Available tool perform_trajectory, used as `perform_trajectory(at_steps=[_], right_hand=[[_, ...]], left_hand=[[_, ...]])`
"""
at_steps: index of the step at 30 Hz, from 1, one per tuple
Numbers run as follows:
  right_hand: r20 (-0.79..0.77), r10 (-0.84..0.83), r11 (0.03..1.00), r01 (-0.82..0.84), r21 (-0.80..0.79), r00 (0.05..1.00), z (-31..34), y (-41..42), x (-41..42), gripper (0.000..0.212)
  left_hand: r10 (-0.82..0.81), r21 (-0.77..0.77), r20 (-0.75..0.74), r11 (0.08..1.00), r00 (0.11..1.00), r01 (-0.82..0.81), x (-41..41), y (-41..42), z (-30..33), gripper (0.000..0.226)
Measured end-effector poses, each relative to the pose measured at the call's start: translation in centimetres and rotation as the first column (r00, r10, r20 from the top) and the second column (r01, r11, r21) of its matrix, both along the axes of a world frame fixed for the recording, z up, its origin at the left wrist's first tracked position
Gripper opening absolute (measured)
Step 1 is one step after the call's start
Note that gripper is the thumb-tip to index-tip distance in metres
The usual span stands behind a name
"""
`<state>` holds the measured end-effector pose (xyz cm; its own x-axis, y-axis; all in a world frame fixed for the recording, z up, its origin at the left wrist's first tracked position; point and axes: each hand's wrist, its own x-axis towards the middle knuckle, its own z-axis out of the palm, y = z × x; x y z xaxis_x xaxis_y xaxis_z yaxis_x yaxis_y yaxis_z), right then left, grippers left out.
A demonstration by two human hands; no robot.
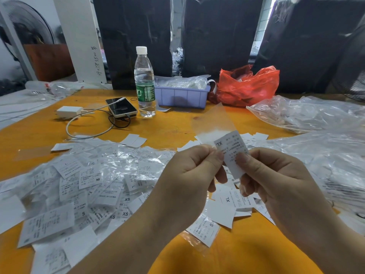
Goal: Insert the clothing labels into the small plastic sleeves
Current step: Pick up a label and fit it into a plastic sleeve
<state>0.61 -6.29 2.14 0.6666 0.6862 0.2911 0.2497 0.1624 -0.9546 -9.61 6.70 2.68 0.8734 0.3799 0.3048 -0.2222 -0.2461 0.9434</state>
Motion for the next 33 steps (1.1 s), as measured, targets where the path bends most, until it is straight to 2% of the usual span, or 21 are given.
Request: perform_trajectory(at_steps=[8, 16, 23, 26, 30, 33], right_hand=[[0.138, -0.065, 0.998, 0.065, 0.007, 0.988, -0.09, -0.07, -0.05, 0.029], [0.148, -0.057, 0.998, 0.055, 0.021, 0.987, -0.05, -0.01, 0.22, 0.024], [0.135, -0.066, 0.998, 0.067, -0.003, 0.989, -0.33, -0.03, 0.60, 0.029], [0.127, -0.049, 0.999, 0.051, -0.012, 0.991, -0.40, 0.01, 0.64, 0.036], [0.068, 0.051, 0.999, -0.050, -0.021, 0.996, -0.25, 0.00, 0.61, 0.019], [0.087, 0.050, 0.998, -0.048, -0.032, 0.995, -0.23, 0.08, 0.60, 0.014]], left_hand=[[-0.081, -0.079, -0.079, 0.994, 0.994, 0.075, 0.45, 0.06, -0.63, 0.030], [-0.116, -0.134, -0.102, 0.986, 0.988, 0.102, 0.59, 0.33, -0.72, 0.026], [-0.022, -0.196, -0.054, 0.981, 0.998, 0.011, 0.41, 0.66, -0.42, 0.019], [-0.002, -0.229, -0.034, 0.973, 0.999, -0.006, 0.40, 0.73, -0.34, 0.025], [0.007, -0.269, -0.028, 0.963, 1.000, -0.014, 0.35, 0.75, -0.22, 0.022], [-0.002, -0.266, -0.029, 0.964, 1.000, -0.006, 0.32, 0.64, -0.17, 0.023]])
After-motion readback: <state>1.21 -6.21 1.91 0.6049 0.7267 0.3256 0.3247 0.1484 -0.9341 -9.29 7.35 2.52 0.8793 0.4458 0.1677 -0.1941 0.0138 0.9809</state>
